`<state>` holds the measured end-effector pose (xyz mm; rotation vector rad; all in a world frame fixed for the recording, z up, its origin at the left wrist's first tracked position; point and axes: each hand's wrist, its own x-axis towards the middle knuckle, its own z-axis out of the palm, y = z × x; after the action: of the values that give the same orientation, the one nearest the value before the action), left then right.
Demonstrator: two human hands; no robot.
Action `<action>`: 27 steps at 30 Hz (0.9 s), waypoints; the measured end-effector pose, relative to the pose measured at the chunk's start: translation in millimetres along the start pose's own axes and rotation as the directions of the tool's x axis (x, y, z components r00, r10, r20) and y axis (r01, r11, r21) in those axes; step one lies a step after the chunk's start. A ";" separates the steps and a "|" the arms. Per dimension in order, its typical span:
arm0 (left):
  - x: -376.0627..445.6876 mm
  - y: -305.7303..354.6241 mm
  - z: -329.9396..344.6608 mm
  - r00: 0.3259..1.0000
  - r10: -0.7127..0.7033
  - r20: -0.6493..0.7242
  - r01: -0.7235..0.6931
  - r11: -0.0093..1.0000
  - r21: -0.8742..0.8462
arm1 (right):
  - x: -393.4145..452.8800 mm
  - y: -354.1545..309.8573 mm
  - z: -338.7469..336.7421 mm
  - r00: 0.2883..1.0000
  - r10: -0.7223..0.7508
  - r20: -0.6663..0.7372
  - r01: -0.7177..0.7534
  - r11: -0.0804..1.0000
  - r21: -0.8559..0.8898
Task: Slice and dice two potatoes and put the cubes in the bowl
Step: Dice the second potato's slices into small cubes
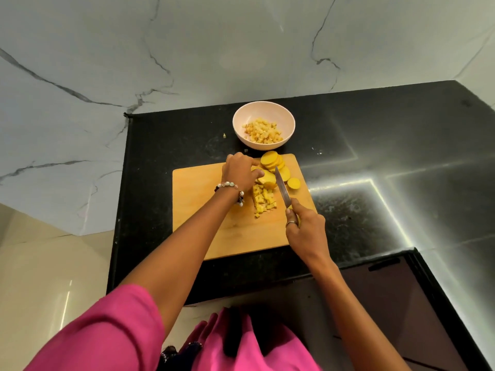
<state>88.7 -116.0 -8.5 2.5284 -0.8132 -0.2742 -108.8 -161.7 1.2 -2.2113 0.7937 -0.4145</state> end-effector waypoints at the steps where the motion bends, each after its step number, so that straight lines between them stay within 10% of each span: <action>1: 2.8 3.7 0.6 1.000 0.007 0.021 -0.009 0.996 0.088 | 1.7 0.7 0.3 1.000 0.006 -0.002 -0.006 1.000 0.003; 9: 1.7 20.3 3.2 1.000 -0.008 -0.007 0.009 0.968 0.250 | 13.1 1.2 2.6 1.000 0.007 0.007 -0.007 1.000 -0.007; 18: 5.5 18.4 -5.0 0.954 -0.259 0.151 0.282 0.946 -0.159 | 17.8 1.4 2.7 1.000 -0.010 -0.020 0.010 0.999 0.034; 27: -24.1 -19.0 -44.6 0.917 -0.379 0.125 0.359 0.647 -0.672 | 17.0 -4.0 7.8 0.999 -0.036 0.012 0.036 0.999 0.022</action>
<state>93.2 -71.6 22.1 1.9337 -0.0990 -0.5584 -90.2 -166.4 -0.3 -2.2087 0.7411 -0.4248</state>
